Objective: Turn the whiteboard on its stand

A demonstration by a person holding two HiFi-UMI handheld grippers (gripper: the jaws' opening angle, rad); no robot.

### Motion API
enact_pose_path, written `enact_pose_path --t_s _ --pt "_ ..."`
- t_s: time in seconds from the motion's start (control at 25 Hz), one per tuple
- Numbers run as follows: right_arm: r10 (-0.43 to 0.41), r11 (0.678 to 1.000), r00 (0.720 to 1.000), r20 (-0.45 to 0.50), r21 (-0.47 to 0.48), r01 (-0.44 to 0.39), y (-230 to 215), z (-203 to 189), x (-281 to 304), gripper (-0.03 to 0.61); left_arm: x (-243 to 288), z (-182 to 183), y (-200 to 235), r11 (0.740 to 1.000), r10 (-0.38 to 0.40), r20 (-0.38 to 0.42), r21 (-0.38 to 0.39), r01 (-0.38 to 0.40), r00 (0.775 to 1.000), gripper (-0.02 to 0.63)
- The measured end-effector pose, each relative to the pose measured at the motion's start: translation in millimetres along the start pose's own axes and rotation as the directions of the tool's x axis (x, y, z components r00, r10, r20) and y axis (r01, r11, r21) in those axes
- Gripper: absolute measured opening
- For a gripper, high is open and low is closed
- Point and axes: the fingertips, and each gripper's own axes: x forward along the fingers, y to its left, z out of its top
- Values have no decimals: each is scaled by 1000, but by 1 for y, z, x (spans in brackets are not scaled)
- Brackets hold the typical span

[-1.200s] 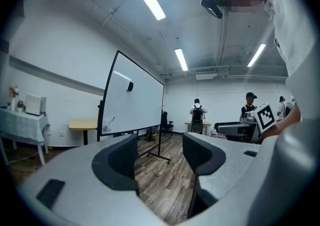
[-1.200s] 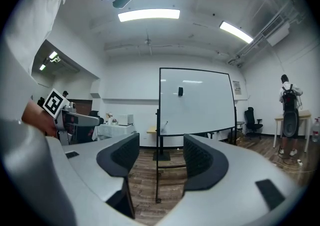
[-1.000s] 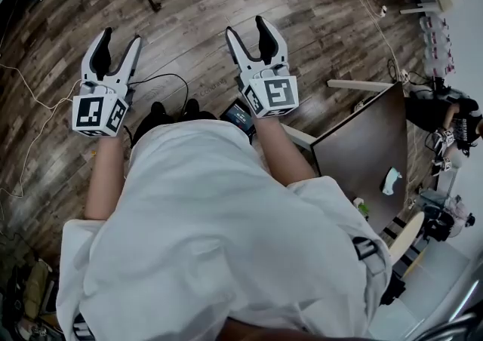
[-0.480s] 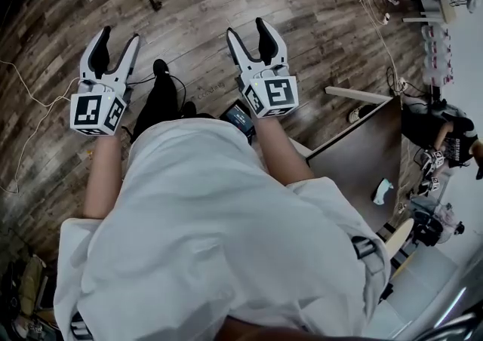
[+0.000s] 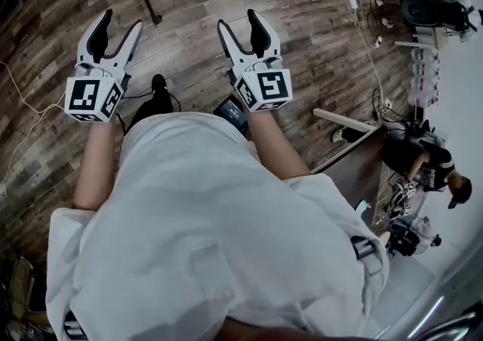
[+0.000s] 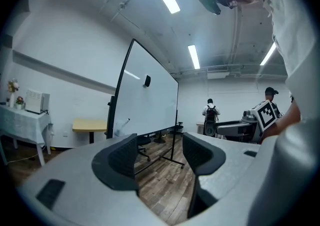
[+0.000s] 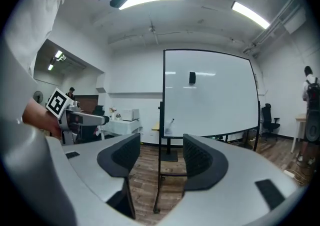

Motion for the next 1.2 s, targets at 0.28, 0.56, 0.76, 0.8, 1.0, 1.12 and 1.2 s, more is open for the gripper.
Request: enact_pose_path --t_s 0.28,0.56,0.76,0.8,1.0,1.12,1.2 --pt "1 1000 1000 24 -17 -1 -23 28 94 259 57 18 73 1000 11 -1 6 -11 1000 265" --pt "64 998 998 15 -9 -64 -58 19 149 252 108 18 111 999 46 6 -15 -46 999 265" --pt "112 993 993 34 33 -113 -98 16 217 250 159 19 141 994 106 -13 -17 -106 994 265" --pt "132 991 990 39 31 -133 -102 18 231 250 169 19 148 992 122 -20 -25 -122 992 265" --pt "234 972 971 50 22 -235 -138 34 297 250 223 37 175 982 187 -20 -32 -188 982 265" --pt "286 957 956 62 19 -288 -160 39 327 247 247 48 188 970 240 -9 -22 -240 971 265" --pt "311 949 948 59 24 -313 -174 37 338 246 259 49 190 964 266 -8 -18 -266 964 265"
